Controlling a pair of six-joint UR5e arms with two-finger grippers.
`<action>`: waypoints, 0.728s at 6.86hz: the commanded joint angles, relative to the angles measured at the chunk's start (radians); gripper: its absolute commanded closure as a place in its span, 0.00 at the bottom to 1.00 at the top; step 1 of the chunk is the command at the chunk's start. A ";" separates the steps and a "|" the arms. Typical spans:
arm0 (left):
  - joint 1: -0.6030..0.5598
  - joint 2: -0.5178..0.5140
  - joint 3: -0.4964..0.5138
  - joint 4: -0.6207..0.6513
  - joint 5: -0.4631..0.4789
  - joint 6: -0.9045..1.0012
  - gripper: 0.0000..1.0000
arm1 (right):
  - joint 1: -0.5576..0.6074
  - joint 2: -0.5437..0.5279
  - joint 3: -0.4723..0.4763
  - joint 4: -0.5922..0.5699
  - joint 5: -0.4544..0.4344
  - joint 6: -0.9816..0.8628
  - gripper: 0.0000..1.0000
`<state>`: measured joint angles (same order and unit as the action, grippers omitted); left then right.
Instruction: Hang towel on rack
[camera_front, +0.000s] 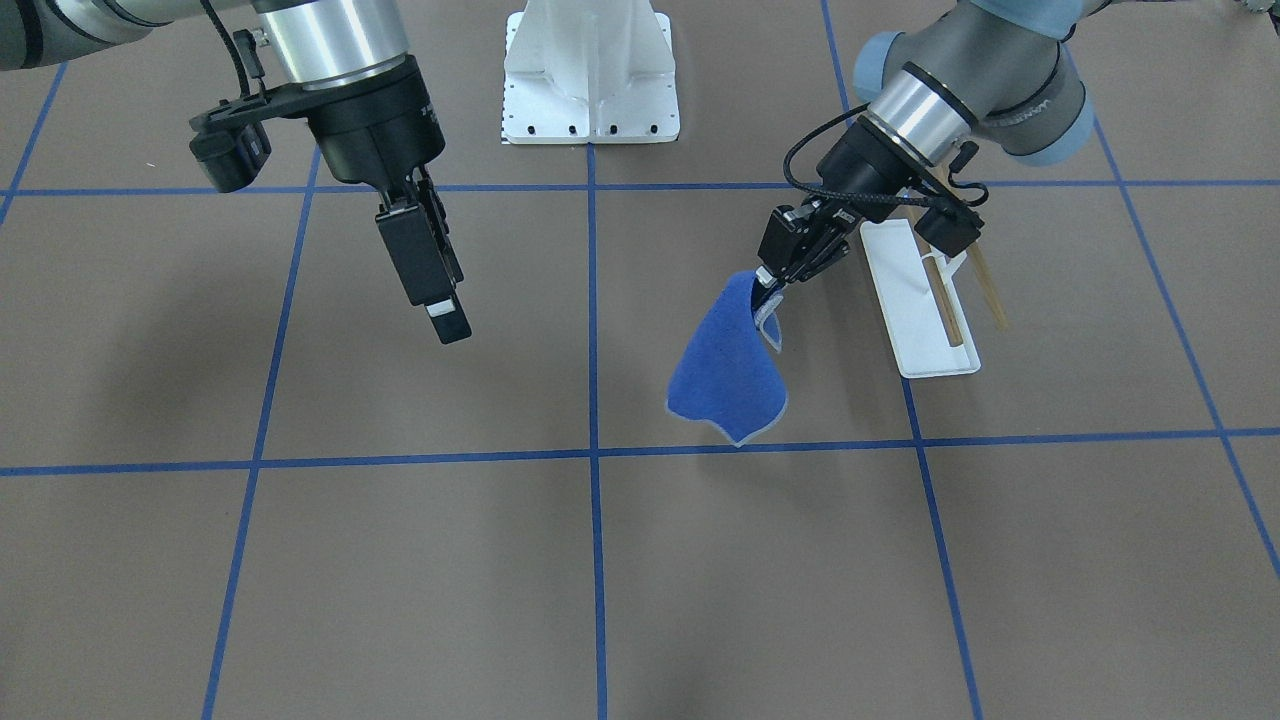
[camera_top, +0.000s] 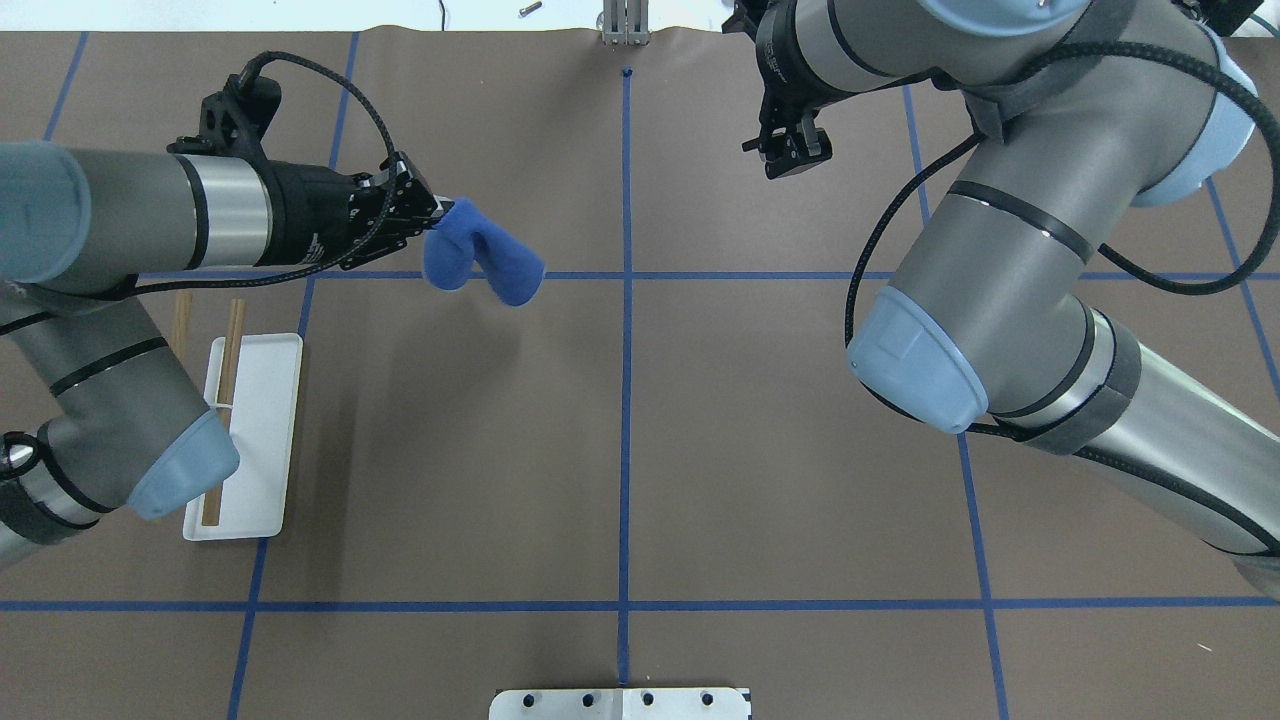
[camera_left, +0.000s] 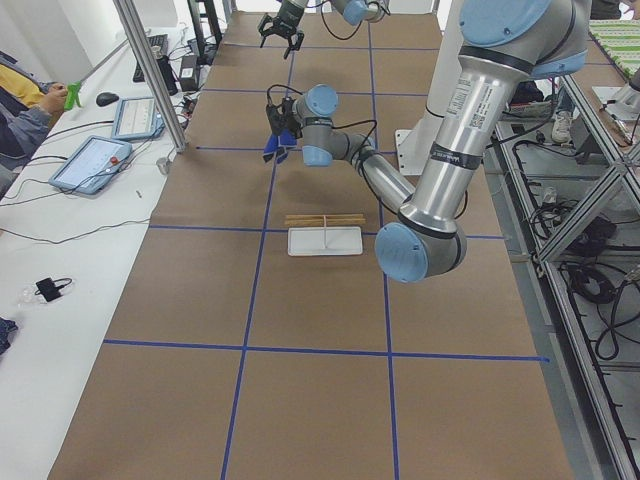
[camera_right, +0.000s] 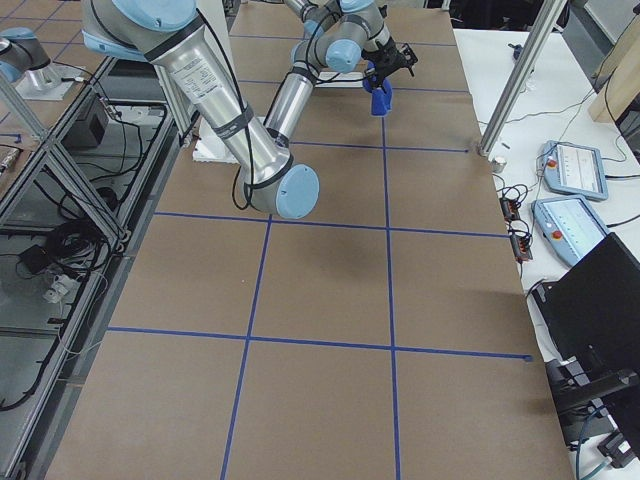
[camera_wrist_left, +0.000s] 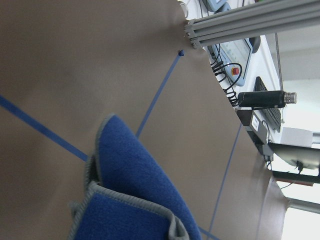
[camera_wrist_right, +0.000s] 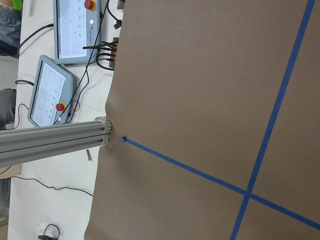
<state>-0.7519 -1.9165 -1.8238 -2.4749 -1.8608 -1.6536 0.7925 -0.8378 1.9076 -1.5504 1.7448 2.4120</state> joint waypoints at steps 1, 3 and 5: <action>-0.001 0.054 -0.029 -0.001 0.050 0.420 1.00 | -0.004 -0.035 0.002 0.029 -0.001 -0.068 0.00; 0.012 0.121 -0.104 -0.002 0.136 0.633 1.00 | -0.004 -0.053 -0.002 0.030 -0.001 -0.126 0.00; 0.025 0.216 -0.173 -0.012 0.159 0.631 1.00 | -0.003 -0.081 0.002 0.032 -0.001 -0.169 0.00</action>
<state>-0.7367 -1.7582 -1.9548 -2.4795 -1.7206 -1.0222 0.7887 -0.9028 1.9072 -1.5199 1.7441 2.2724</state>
